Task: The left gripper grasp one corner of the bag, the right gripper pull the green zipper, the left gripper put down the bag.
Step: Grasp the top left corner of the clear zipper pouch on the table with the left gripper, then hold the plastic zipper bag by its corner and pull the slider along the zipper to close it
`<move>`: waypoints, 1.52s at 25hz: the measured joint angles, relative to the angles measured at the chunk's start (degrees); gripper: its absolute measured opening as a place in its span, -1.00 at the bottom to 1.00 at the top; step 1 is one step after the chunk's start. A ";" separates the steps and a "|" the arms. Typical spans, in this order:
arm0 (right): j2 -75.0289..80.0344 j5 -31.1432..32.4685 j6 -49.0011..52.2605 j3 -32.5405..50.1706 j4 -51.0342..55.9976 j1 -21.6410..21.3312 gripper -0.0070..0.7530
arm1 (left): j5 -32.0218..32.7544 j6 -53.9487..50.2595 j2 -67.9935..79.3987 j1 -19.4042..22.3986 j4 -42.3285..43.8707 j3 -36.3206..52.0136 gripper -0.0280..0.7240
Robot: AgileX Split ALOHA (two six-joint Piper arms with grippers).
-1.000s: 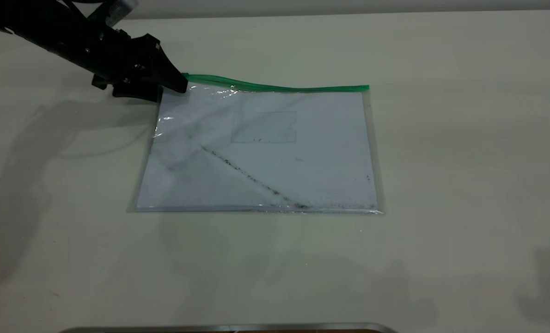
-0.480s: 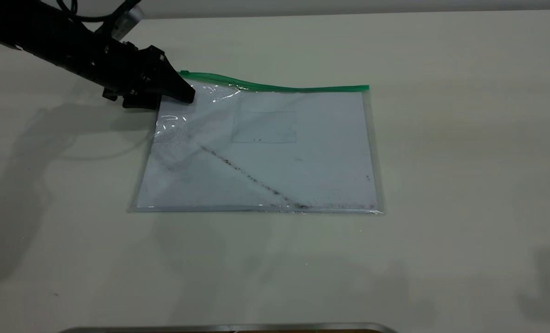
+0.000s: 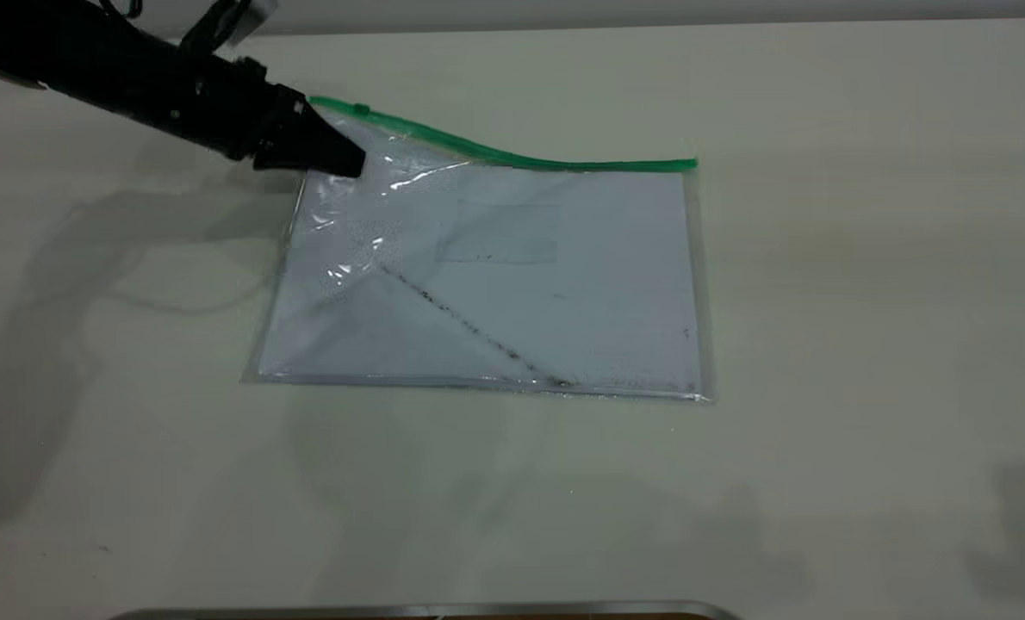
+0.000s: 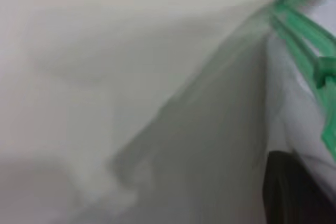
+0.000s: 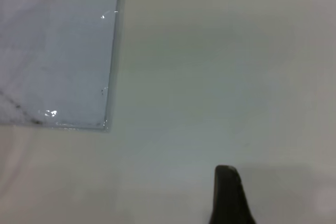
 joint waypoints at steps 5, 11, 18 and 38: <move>0.00 -0.02 -6.90 -3.16 5.25 0.00 0.43 | 10.77 8.33 0.29 0.00 5.62 -6.02 -0.78; 3.91 -0.60 -24.88 -4.67 21.44 0.00 0.43 | 17.88 9.03 0.29 -0.31 13.67 -14.98 -0.78; 21.44 -0.46 -46.30 -9.62 36.49 0.00 0.42 | 18.72 8.37 0.29 -4.35 27.04 -22.88 -0.78; 66.94 -0.40 -72.04 -39.47 45.00 12.35 0.38 | 18.45 25.10 0.34 -17.67 32.12 -25.67 -0.78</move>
